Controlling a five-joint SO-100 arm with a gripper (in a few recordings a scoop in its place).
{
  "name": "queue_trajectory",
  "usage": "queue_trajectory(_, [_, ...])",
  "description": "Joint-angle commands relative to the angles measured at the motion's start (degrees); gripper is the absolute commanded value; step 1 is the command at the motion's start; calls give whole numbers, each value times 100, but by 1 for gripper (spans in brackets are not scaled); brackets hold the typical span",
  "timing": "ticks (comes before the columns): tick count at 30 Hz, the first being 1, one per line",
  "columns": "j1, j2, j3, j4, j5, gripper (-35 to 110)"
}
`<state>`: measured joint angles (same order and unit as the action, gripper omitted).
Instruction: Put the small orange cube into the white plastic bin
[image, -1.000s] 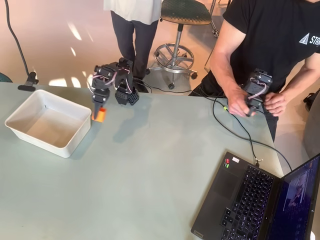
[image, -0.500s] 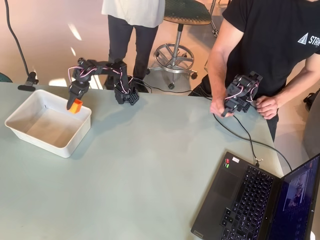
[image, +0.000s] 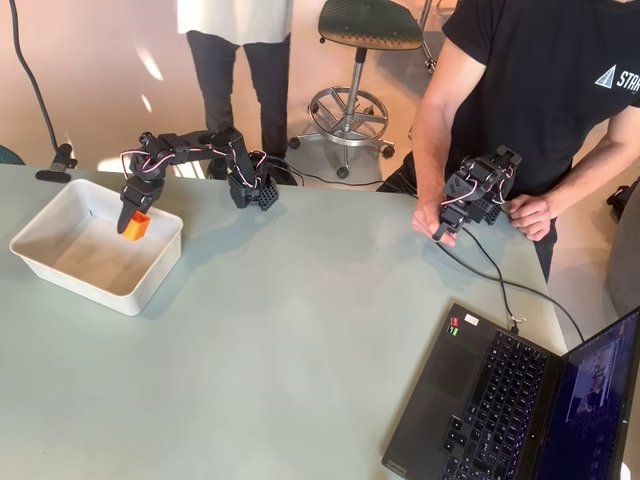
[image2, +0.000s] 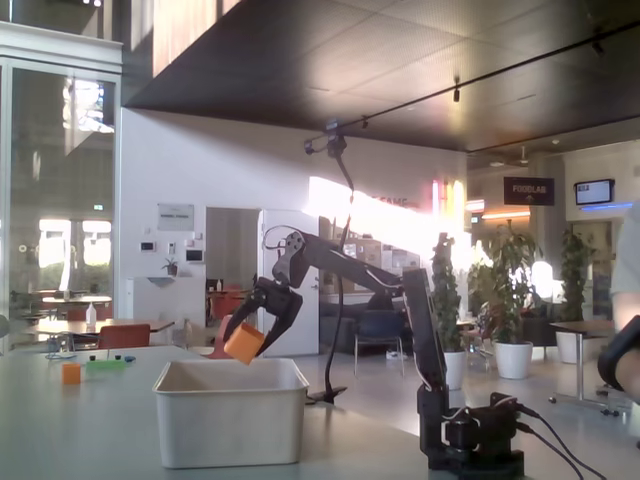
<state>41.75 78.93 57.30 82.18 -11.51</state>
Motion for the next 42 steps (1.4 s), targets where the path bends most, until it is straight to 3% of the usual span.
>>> queue_trajectory(1, [-18, 44, -211, -62, 0, 38])
queue_trajectory(11, [-62, 53, -158, -44, 0, 42])
queue_trajectory(21, [-536, 1239, -211, 809, 53, 42])
queue_trajectory(32, [-861, 2294, -132, 1608, 88, 19])
queue_trajectory(42, [-1230, 4175, 765, 1635, 88, 16])
